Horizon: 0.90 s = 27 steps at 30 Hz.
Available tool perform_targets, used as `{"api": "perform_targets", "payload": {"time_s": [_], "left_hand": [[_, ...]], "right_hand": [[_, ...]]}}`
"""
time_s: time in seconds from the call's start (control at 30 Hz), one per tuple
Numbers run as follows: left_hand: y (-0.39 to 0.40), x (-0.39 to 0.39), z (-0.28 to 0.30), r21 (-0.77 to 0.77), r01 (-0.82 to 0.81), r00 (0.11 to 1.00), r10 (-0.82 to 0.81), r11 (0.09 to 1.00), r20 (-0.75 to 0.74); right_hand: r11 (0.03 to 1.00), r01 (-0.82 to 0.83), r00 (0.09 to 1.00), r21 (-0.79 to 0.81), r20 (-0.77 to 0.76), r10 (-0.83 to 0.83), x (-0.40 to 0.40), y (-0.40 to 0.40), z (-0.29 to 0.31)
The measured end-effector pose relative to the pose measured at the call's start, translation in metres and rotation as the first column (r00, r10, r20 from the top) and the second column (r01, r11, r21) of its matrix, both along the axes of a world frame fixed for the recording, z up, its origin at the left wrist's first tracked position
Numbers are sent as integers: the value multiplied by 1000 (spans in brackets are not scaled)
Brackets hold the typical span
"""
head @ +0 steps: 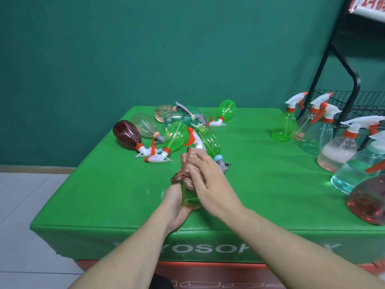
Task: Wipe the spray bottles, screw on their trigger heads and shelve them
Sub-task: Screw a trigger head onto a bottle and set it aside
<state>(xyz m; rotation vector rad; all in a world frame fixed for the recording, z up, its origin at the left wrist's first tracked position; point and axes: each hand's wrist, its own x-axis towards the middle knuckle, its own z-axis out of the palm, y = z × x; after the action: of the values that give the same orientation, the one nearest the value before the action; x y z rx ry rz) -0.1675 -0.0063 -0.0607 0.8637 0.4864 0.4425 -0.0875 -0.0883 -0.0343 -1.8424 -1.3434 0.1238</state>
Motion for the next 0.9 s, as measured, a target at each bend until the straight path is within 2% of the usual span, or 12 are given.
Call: {"api": "perform_targets", "payload": {"time_s": [0.13, 0.23, 0.4, 0.53, 0.6, 0.7, 0.9], "left_hand": [[-2, 0, 2, -45, -11, 999, 12, 999, 31], [-2, -1, 4, -93, -81, 995, 86, 992, 53], [-6, -3, 8, -65, -64, 995, 68, 996, 66], [-6, -7, 9, -16, -48, 998, 49, 999, 41], [-7, -8, 11, -16, -36, 999, 36, 999, 24], [-6, -6, 10, -6, -36, 999, 36, 999, -18], [-6, -5, 10, 2, -36, 999, 36, 999, -36]], "right_hand": [[1000, -10, 991, -24, -134, 7, 6, 1, 12], [998, -10, 977, -68, -211, -5, 5, 6, 26], [995, 12, 995, -100, -100, -22, -2, 16, 32], [974, 84, 996, -210, 8, -84, 4, 22, 34], [965, 94, 995, -245, 0, -97, 9, 26, 34], [969, 97, 994, -228, -35, -108, 12, 34, 36], [978, 56, 997, -202, 61, -44, -2, 31, 31]]}}
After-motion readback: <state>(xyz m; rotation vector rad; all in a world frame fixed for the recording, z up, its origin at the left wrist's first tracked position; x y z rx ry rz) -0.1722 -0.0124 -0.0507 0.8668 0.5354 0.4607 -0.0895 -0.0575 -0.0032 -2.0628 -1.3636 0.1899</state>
